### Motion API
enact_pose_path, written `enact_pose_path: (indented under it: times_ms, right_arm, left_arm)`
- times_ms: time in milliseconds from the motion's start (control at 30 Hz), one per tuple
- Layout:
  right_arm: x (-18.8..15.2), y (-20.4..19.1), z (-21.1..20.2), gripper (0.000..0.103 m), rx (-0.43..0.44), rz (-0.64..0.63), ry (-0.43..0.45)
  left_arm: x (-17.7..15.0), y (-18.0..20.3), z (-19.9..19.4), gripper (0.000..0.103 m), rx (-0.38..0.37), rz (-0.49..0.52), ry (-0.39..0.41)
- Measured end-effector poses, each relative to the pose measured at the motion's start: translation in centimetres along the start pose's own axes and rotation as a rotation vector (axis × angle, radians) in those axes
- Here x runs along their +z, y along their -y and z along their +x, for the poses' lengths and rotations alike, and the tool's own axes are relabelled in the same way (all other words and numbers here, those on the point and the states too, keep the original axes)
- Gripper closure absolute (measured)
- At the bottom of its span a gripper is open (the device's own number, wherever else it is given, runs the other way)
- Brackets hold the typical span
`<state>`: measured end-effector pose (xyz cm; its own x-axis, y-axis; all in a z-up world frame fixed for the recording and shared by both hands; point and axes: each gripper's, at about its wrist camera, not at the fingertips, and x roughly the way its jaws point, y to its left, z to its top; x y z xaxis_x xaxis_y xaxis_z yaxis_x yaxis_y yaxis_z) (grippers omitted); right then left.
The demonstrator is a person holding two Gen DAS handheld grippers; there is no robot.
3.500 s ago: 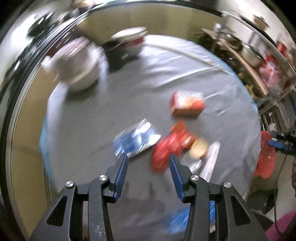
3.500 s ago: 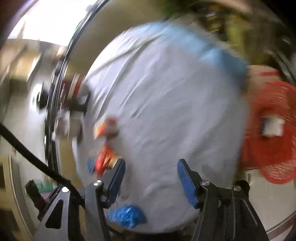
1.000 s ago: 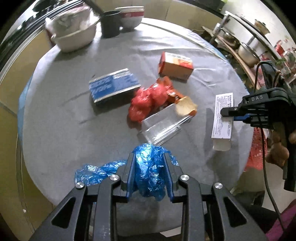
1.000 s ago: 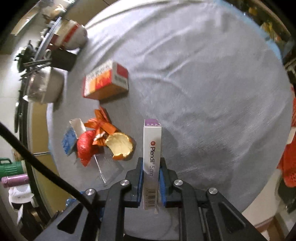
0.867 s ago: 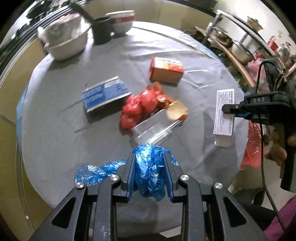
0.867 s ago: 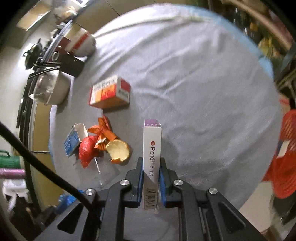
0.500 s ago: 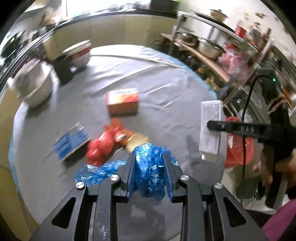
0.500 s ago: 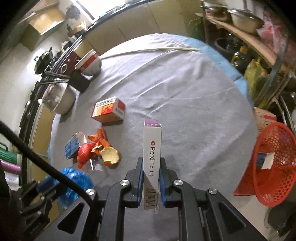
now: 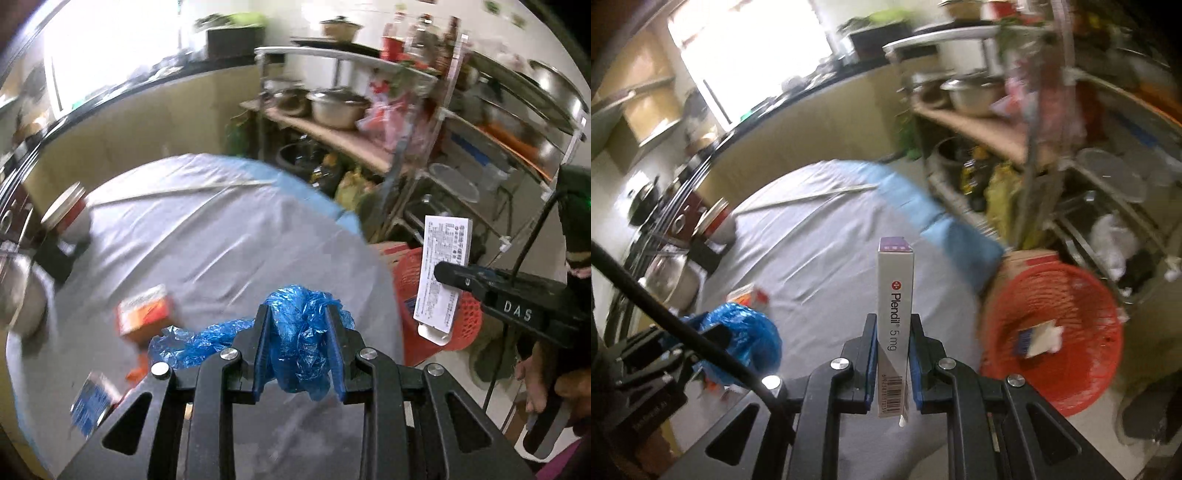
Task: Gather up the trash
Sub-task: 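Carry bag and box to the red basket and open both tools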
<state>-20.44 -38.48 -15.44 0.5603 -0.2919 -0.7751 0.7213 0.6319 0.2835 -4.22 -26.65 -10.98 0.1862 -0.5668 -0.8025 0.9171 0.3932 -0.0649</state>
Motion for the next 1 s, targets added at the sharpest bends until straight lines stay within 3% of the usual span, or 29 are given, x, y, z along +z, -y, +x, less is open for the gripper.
enact_pose_path:
  times_ms: [433, 667, 867, 1000]
  right_arm:
    - [-1.0, 14.1, -4.5, 0.087, -0.21, 0.304, 0.091]
    - [-1.8, 17.4, -4.2, 0.087, -0.215, 0.373, 0.075]
    - [-1.3, 19.3, -2.8, 0.084, -0.188, 0.425, 0.067]
    - [-1.0, 20.4, -1.3, 0.084, -0.171, 0.485, 0.015]
  left_arm:
    - [5.6, 12.6, 4.2, 0.073, -0.179, 0.211, 0.021]
    - [7.0, 17.7, 7.7, 0.073, -0.24, 0.27, -0.036]
    - [8.6, 18.9, 9.8, 0.069, -0.264, 0.238, -0.085]
    - [9.2, 18.8, 11.1, 0.066, -0.252, 0.21, -0.107]
